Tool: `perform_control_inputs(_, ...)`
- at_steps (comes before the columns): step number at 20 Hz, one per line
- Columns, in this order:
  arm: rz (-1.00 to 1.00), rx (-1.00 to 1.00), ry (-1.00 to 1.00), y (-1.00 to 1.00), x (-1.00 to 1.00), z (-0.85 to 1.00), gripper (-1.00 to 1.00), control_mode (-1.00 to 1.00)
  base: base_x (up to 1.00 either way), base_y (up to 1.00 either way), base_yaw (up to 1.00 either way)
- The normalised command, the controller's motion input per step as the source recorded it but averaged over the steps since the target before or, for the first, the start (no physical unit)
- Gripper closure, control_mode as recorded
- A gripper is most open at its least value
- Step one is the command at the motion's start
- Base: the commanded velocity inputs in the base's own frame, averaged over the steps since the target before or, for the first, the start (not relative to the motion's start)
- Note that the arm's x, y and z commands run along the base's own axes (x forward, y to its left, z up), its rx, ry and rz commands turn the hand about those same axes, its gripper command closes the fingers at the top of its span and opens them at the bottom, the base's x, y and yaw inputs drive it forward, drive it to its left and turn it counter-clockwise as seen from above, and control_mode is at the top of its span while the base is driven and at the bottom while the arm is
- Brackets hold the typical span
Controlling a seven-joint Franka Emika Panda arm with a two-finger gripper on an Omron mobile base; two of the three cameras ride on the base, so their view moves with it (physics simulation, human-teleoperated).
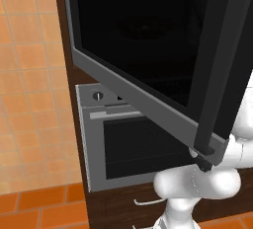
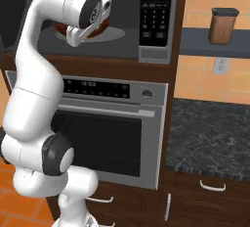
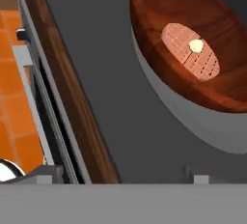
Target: Open the microwave, place the bowl with waffle inside the microwave, then close the microwave door and turn it on.
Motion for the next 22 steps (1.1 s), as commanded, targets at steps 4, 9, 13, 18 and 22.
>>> perform_control_inputs(4,0.32,0.04,-0.29,-0.69,-1.0,0.02,-1.0,-1.0,0.0,0.0,0.0)
perform_control_inputs(9,0.39,0.01,-0.18,-0.64,-1.0,0.0,-1.0,-1.0,0.0,0.0,0.0)
perform_control_inputs(13,0.39,0.0,-0.16,-0.45,-1.0,0.0,-1.0,-1.0,0.0,0.0,0.0)
perform_control_inputs(18,0.35,0.0,-0.14,-0.15,-1.0,0.0,-1.0,-1.0,0.0,0.0,0.0)
perform_control_inputs(22,0.38,0.0,-0.14,0.0,-1.0,0.0,-1.0,-1.0,0.0,0.0,0.0)
